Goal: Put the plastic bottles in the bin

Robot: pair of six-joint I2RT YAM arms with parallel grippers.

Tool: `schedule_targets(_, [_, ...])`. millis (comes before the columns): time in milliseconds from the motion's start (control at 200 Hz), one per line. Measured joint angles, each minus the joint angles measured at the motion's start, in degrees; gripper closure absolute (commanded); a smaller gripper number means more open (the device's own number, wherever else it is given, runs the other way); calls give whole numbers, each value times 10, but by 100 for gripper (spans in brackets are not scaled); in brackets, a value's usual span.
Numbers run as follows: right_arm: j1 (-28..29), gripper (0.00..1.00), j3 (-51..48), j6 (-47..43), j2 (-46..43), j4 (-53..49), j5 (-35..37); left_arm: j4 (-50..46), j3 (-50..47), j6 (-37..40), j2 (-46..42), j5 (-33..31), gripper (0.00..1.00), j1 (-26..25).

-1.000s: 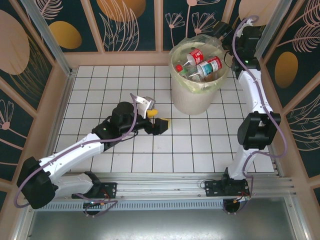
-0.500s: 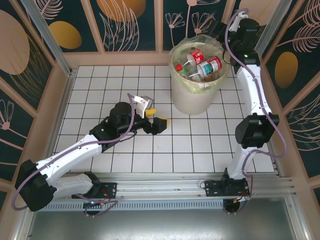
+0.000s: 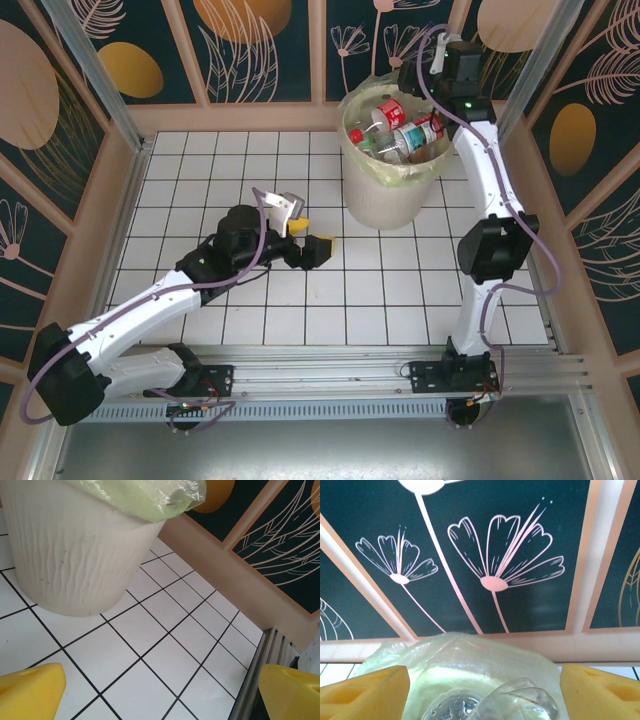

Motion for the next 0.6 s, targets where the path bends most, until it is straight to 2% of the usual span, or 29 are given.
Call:
schedule_targets(290, [23,21,-58,-33,-18,36,62,-4,1,0,9,0,1,0])
schedule_targets(600, [30,13,-74,-46,-40,36,90,-4,1,0,3,-6,1,0])
